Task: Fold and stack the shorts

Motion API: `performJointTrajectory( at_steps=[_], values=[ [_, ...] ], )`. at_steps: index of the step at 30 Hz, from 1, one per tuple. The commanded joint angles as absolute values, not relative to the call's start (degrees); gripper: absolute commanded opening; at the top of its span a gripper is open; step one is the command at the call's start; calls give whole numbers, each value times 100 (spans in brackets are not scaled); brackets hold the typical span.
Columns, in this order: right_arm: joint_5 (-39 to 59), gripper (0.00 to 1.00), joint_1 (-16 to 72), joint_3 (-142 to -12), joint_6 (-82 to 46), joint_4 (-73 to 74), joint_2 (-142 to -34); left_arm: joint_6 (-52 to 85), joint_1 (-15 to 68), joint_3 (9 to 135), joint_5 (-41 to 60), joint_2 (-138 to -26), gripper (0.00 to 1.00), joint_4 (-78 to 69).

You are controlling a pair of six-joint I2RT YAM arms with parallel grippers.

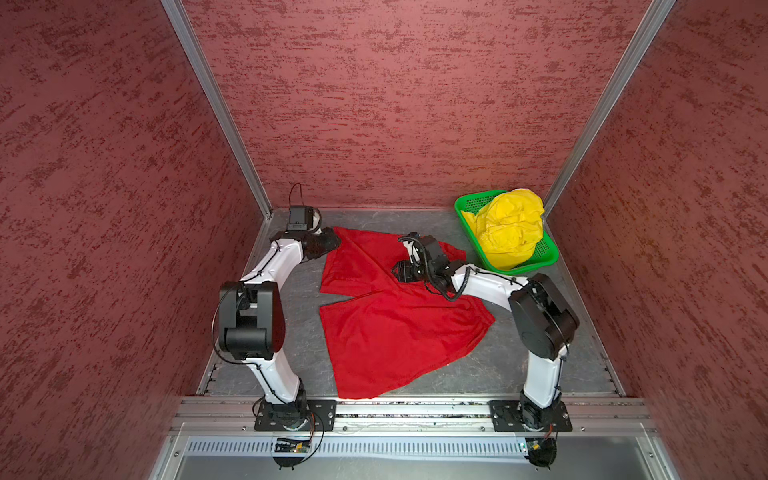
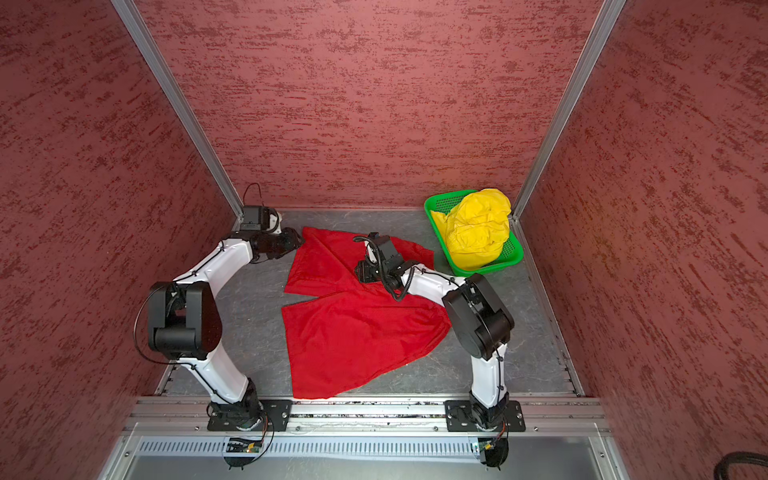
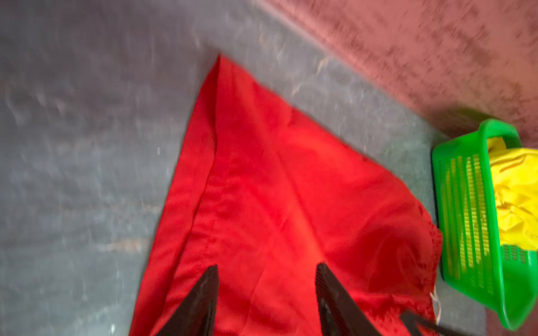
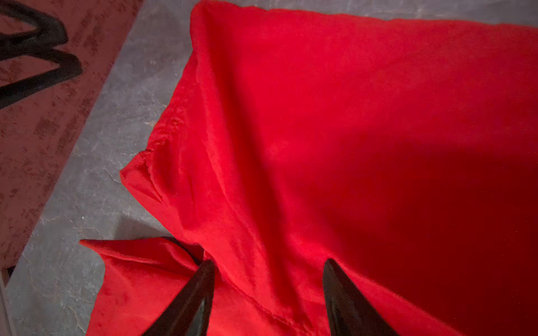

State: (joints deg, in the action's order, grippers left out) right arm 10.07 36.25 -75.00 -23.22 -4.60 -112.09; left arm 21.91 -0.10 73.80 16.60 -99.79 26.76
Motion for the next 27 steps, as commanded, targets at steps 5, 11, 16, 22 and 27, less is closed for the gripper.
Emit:
performJointTrajectory(
  at_steps=[5,11,16,22,27],
  values=[
    [1186,60,3606,-8299,-2121,-855,-12001,2515,-387,6324,2129,-10024,58,2435],
    [1361,60,3604,-8657,-2057,-938,-12397,2508,-468,6255,2355,-10348,59,2253],
    [1389,60,3596,-8824,-2039,-1087,-12670,2514,-492,6404,2531,-10659,59,2173],
    [1413,60,3595,-8829,-2065,-1136,-12792,2445,-523,6563,2507,-10775,65,2066],
    [1415,60,3597,-8792,-2078,-1104,-12790,2339,-523,6828,2536,-10967,64,2057]
  ],
)
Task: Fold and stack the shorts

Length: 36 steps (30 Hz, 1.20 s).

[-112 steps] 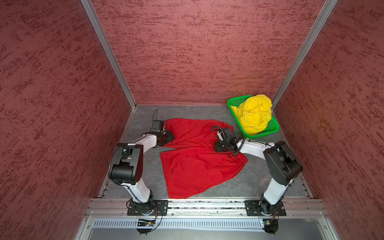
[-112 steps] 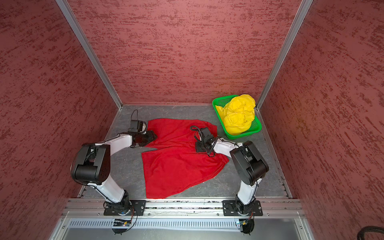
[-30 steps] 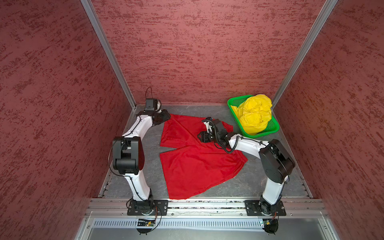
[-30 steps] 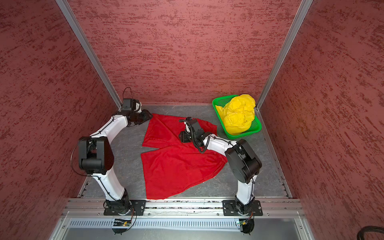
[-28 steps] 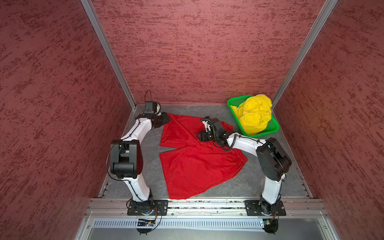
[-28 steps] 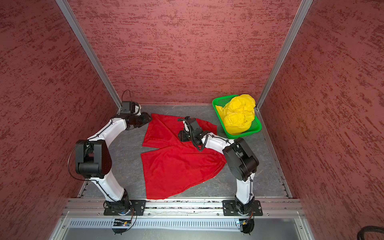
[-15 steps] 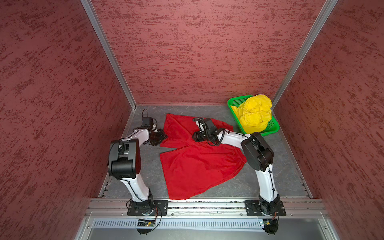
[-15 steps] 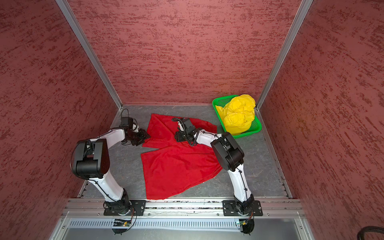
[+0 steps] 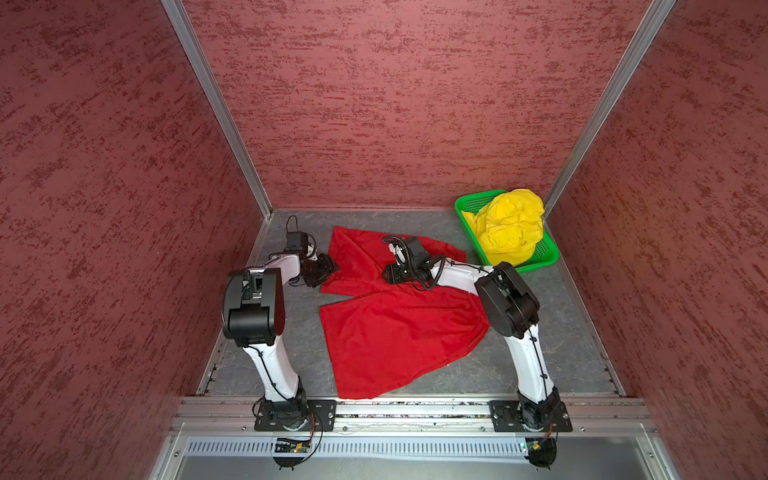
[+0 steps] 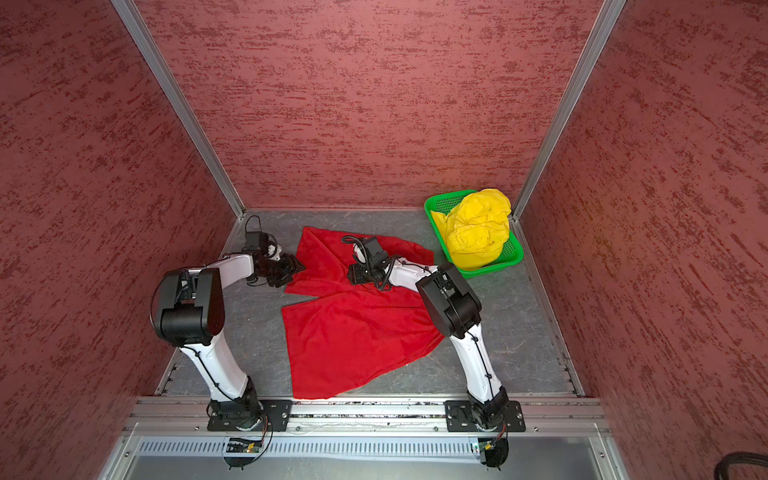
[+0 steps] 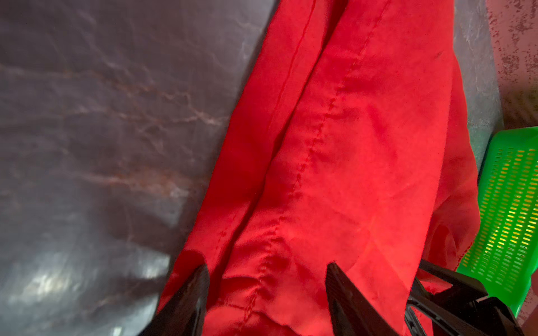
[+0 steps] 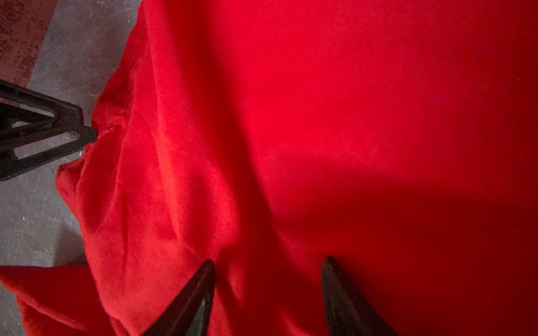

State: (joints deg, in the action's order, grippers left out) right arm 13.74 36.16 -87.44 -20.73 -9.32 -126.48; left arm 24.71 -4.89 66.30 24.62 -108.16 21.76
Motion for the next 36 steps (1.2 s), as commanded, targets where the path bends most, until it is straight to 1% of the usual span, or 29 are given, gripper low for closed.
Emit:
performJointTrajectory(
  at_steps=[1,6,11,12,14,16,19,21,23,27,31,36],
  values=[
    [1423,60,3596,-8783,-2091,-1084,-12788,2338,-512,6890,2577,-11019,63,2076],
    [1450,60,3596,-8739,-2173,-979,-12807,2351,-400,6939,2701,-11147,58,2101],
    [1450,59,3595,-8744,-2237,-931,-12823,2437,-326,6743,2905,-11035,46,1982],
    [1449,59,3595,-8747,-2241,-923,-12810,2460,-326,6676,2946,-10965,43,1922],
    [1450,59,3595,-8753,-2247,-903,-12795,2508,-323,6553,2996,-10852,33,1824],
    [1450,59,3595,-8727,-2250,-853,-12734,2522,-321,6479,3023,-10750,18,1797],
    [1445,59,3597,-8654,-2235,-731,-12546,2507,-316,6443,3048,-10631,6,1849],
    [1418,59,3597,-8517,-2232,-554,-12337,2487,-317,6426,3033,-10534,2,1913],
    [1413,59,3601,-8333,-2207,-334,-12075,2453,-323,6384,2995,-10401,0,1991],
    [1505,59,3701,-7856,-2058,355,-11543,2368,-325,6173,2805,-10089,0,2223],
    [1395,60,4018,-7889,-1456,530,-11453,2383,-412,5871,2575,-9748,0,2286],
    [1362,63,4387,-8583,-704,214,-11917,2546,-685,5545,2369,-9276,14,2201]
  ],
)
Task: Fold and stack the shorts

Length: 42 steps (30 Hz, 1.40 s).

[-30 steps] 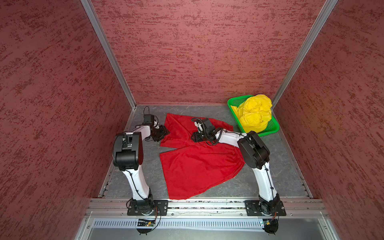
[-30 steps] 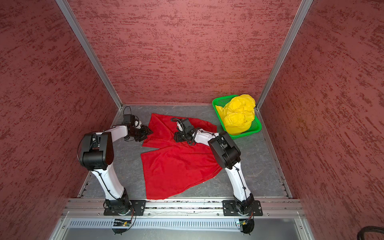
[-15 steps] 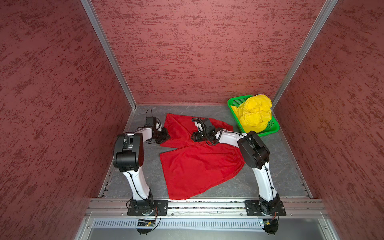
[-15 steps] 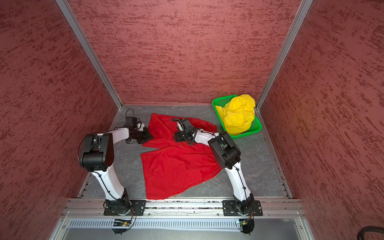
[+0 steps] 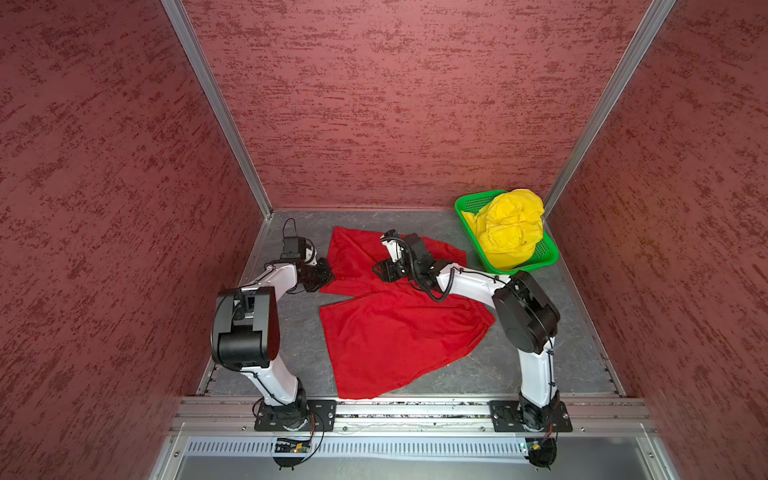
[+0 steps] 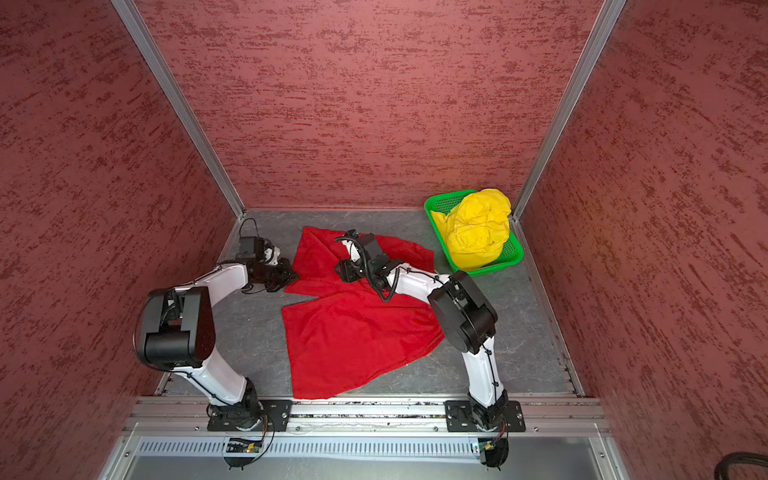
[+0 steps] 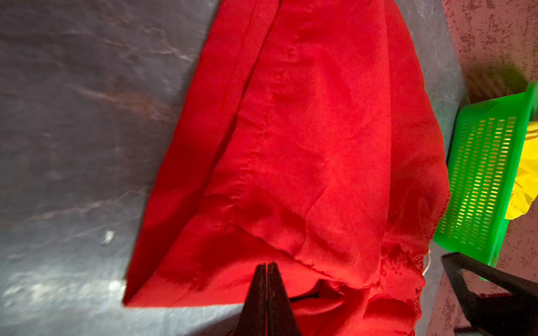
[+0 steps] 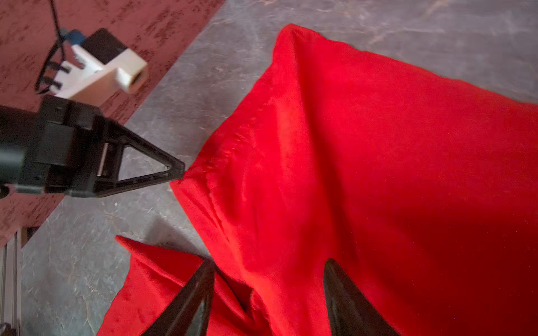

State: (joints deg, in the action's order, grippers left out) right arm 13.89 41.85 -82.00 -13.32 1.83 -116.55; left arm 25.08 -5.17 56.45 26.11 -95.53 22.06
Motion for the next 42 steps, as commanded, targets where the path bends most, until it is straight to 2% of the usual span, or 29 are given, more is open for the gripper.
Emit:
performJointTrajectory(
  at_steps=[1,6,12,19,20,24,25,28,32,35,42],
  values=[
    [1362,63,4442,-8733,-540,137,-12050,2565,-743,5500,2357,-9196,16,2186],
    [1378,66,4662,-9783,256,-476,-12918,2637,-1022,5303,2321,-8837,23,2130],
    [1404,67,4763,-10820,530,-1034,-13730,2617,-1219,5194,2398,-8697,23,2158],
    [738,68,4755,-11830,597,-1749,-14443,2610,-1264,5168,2408,-8630,24,2136],
    [713,66,4755,-11913,593,-1801,-14505,2602,-1266,5168,2408,-8627,24,2125],
    [930,33,4746,-12086,615,-1974,-14626,2593,-1274,5168,2416,-8636,24,2133],
    [1047,27,4746,-12057,651,-1979,-14583,2592,-1270,5168,2417,-8643,24,2136],
    [1410,18,4746,-11510,792,-1524,-14186,2583,-1274,5184,2456,-8679,26,2152],
    [1541,5,4749,-9912,1098,183,-13113,2593,-1274,5194,2585,-8698,27,2145],
    [1463,1,4746,-8880,1349,1329,-12474,2619,-1257,5194,2822,-8699,30,2054],
    [1300,1,4747,-8028,1750,2297,-11989,2562,-904,5269,3294,-8666,43,1782]
  ],
)
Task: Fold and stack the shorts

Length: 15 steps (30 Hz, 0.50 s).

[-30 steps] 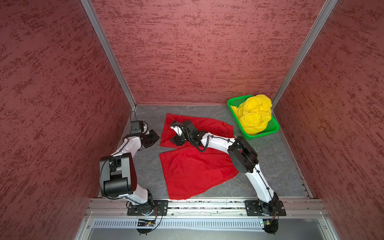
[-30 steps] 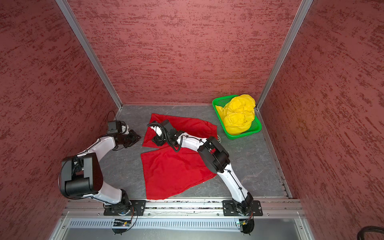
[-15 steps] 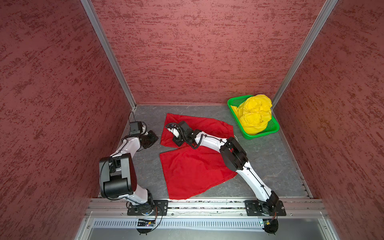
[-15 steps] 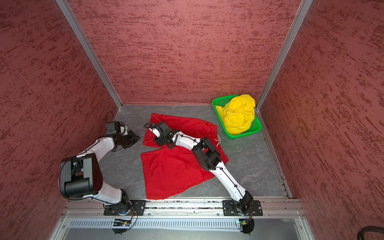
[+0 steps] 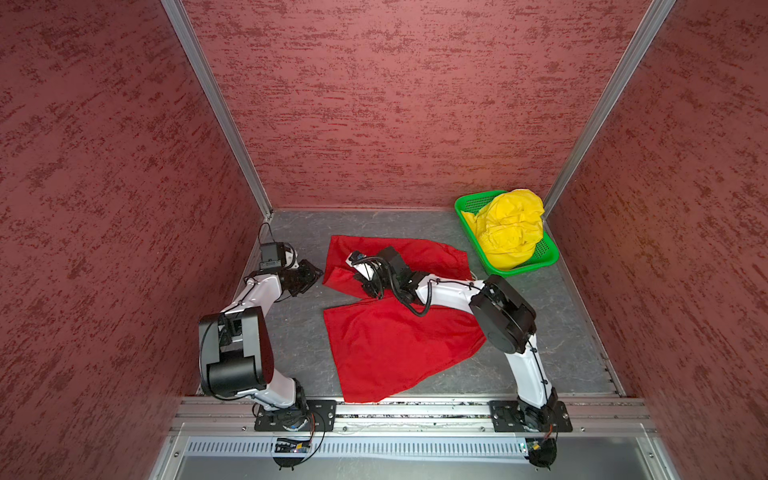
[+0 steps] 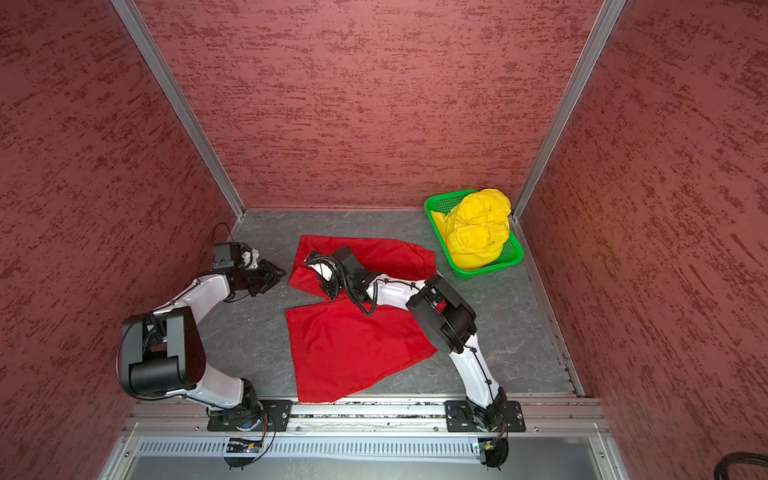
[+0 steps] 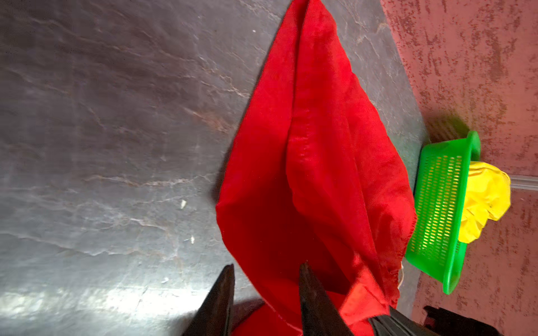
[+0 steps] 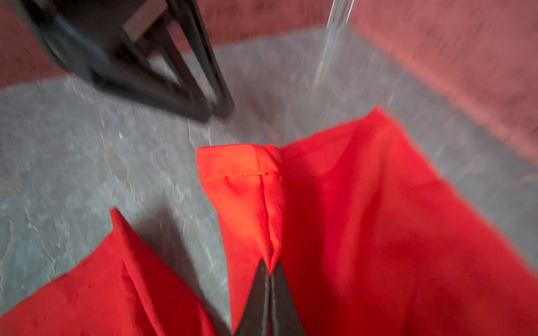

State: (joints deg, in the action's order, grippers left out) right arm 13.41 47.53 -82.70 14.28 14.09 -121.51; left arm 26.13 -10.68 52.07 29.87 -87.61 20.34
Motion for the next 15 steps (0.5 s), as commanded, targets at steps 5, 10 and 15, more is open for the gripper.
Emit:
performJointTrajectory(
  at_steps=[5,10,15],
  values=[
    [1408,2,4746,-7348,1875,3234,-11692,2520,-618,5462,3373,-8917,53,1853],
    [1582,2,4746,-7166,2176,3222,-11671,2637,-612,5441,3246,-8903,64,1724],
    [1632,2,4755,-7119,2225,3110,-11709,2680,-735,5364,3184,-8614,69,1565]
  ],
)
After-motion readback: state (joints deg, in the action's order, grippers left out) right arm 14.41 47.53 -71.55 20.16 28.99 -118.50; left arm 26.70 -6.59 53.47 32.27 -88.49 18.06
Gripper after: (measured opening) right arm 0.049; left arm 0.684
